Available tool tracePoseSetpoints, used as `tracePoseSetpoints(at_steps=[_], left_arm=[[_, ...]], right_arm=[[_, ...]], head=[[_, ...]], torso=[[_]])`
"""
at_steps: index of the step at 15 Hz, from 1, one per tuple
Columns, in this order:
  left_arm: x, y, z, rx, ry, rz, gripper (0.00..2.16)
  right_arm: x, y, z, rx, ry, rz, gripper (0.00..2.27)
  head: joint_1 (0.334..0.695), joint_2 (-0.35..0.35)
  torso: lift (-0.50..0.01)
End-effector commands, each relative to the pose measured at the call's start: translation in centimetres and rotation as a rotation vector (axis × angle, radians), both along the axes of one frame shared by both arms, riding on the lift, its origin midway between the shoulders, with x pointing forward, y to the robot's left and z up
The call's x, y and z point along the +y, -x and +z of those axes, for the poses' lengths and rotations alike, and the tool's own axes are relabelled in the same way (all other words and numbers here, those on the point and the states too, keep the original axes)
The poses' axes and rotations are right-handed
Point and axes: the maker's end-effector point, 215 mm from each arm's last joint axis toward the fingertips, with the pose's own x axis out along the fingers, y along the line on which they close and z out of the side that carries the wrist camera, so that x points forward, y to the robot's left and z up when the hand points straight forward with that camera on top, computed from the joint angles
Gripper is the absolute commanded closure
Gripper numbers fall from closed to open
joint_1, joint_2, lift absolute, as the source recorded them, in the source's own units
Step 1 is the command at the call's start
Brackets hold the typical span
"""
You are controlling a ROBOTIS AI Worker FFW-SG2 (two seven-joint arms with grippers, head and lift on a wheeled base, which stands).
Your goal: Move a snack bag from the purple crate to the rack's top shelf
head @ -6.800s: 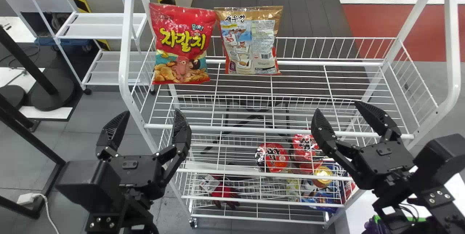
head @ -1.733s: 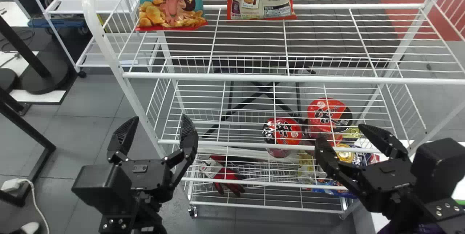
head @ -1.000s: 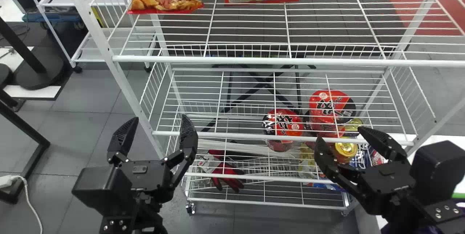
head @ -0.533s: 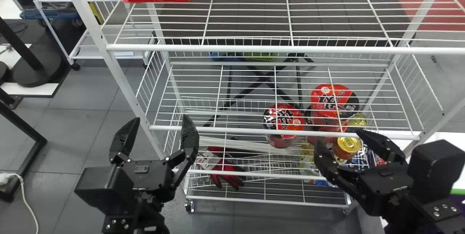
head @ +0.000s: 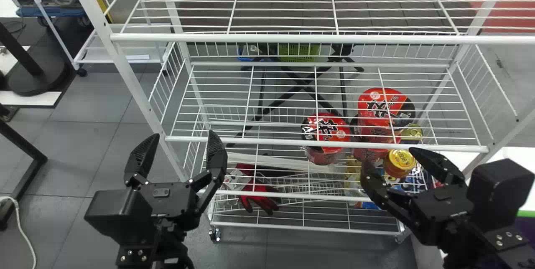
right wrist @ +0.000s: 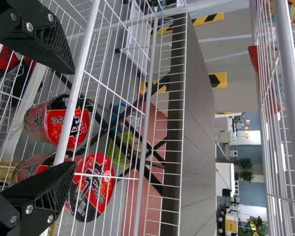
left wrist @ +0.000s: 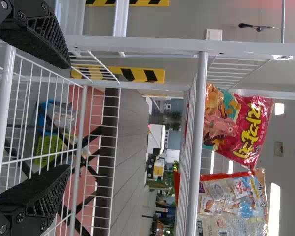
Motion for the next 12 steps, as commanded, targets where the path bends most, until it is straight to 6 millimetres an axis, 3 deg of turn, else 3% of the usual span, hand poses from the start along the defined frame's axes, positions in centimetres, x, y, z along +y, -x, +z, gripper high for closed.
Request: tracePoseSetpoints(at_steps=[1, 12], left_arm=[[0.0, -0.13, 0.05, -0.001, 0.0, 0.0, 0.09], [-0.42, -0.36, -0.02, 0.005, 0.003, -0.007, 0.09]], right_arm=[[0.02, -0.07, -0.11, 0.003, -0.001, -0.002, 0.18], [-0.37, -0.34, -0.09, 0.0, 0.004, -0.006, 0.18]], head=[[0.695, 0.056], [0.695, 0.048]], torso=[[-0.311], [-0.356]])
